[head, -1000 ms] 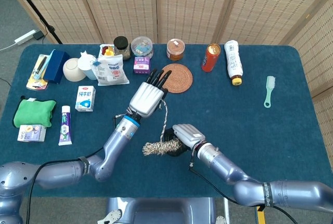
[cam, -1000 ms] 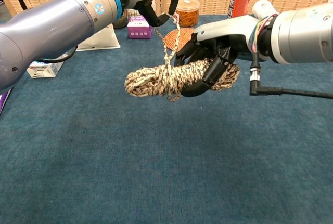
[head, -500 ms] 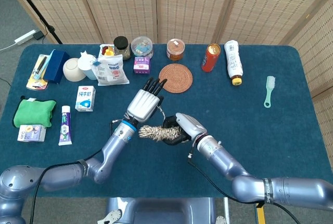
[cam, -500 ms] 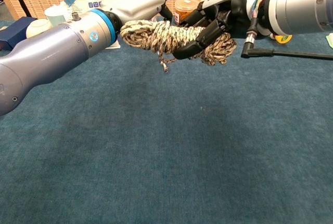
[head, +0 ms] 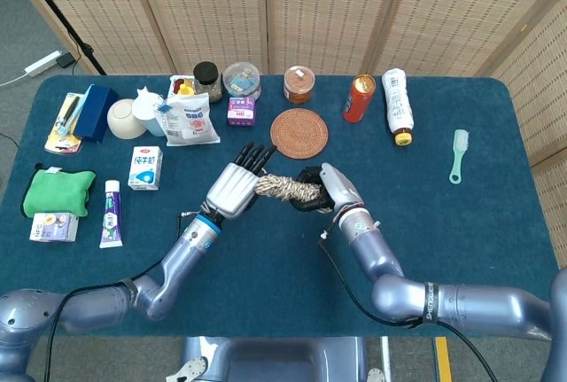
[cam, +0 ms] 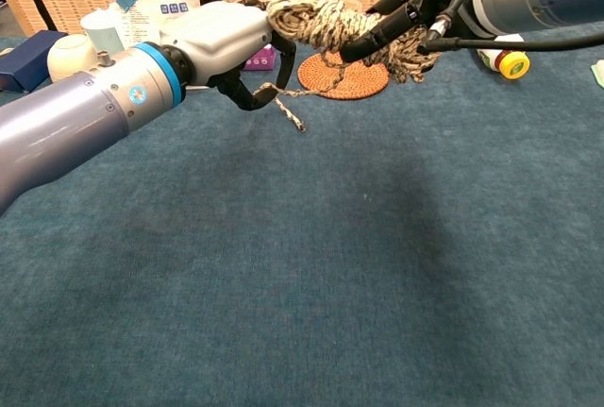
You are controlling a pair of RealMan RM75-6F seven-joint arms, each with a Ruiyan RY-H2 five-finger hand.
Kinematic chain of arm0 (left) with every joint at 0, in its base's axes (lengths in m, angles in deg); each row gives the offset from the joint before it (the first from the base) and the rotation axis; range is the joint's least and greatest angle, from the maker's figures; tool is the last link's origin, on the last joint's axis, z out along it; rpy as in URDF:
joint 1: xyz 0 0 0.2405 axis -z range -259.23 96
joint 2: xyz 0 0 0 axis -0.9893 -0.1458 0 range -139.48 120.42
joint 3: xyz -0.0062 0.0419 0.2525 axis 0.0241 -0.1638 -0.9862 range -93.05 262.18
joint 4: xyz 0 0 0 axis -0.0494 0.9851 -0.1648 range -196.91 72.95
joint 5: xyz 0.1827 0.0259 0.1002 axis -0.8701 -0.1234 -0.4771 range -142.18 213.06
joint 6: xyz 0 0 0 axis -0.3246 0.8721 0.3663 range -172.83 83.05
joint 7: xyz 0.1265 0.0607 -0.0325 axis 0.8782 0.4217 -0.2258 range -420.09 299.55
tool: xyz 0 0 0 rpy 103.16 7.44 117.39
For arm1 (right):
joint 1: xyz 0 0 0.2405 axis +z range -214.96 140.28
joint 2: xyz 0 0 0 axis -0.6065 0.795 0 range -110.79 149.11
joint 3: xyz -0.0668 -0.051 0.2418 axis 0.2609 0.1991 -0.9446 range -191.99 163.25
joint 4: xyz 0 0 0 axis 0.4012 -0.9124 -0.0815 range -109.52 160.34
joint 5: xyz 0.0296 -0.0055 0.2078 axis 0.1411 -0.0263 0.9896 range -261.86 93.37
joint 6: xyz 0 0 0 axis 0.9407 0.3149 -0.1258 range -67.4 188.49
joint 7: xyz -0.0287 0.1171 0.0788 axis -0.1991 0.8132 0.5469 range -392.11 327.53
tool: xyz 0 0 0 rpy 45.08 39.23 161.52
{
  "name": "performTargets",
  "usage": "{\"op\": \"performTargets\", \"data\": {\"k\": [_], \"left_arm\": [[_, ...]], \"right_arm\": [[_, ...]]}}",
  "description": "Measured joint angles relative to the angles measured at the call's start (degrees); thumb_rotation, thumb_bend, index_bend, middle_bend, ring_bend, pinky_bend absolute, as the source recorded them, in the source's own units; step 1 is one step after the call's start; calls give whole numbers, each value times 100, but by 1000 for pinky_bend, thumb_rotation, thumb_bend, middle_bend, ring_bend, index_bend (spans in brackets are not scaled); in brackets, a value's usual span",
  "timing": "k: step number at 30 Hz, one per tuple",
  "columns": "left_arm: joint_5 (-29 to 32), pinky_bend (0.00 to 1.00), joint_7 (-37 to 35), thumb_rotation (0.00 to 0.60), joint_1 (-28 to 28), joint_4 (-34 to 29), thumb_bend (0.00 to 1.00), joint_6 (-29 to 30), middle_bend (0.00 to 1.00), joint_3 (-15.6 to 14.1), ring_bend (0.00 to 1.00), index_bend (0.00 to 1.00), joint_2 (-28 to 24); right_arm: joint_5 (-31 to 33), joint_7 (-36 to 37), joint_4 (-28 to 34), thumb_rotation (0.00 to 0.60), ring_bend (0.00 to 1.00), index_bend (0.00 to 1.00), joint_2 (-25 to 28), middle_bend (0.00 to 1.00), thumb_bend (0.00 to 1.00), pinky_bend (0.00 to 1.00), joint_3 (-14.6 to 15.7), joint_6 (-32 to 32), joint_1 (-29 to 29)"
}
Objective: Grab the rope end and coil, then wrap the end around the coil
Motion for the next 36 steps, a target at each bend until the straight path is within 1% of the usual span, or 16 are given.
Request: {"op": "performTargets", "data": {"k": [5, 10, 18, 23, 28, 32, 36], "left_arm": [[-185, 0, -64, 600, -84, -93, 432, 90, 0, -77, 0, 641, -68], [-325, 0, -70, 600, -132, -191, 432, 149, 0, -106, 0, 641, -117], [-417, 0, 78, 600, -133, -330, 431, 196, 0, -30, 0, 641, -150], [-495, 0, 275, 600, -116, -474, 430, 242, 0, -2, 0, 641, -182], [-562, 0, 610, 600, -71, -752, 430, 305, 0, 80, 0, 641, -251], [-542, 0, 891, 600, 33, -1073, 429, 293, 0, 260, 0, 641, -336], [-277, 0, 1293, 600, 172, -1326, 430, 196, 0, 501, 0, 641, -388]], "right_arm": [[364, -267, -396, 600, 679, 778, -240, 763, 707, 831, -39, -306, 129], [581, -509, -725, 600, 680, 779, -439, 764, 707, 831, -61, -467, 190], [728, -1067, -1192, 600, 695, 783, -747, 782, 710, 832, -46, -744, 257], [698, -1502, -1460, 600, 696, 784, -995, 782, 710, 832, 34, -982, 301], [588, -1896, -1698, 600, 696, 784, -1230, 782, 710, 832, 140, -1123, 323], [296, -2275, -1784, 600, 696, 783, -1386, 782, 711, 832, 385, -1135, 311], [-82, -2437, -1712, 600, 696, 783, -1456, 782, 711, 831, 501, -1127, 236]]}}
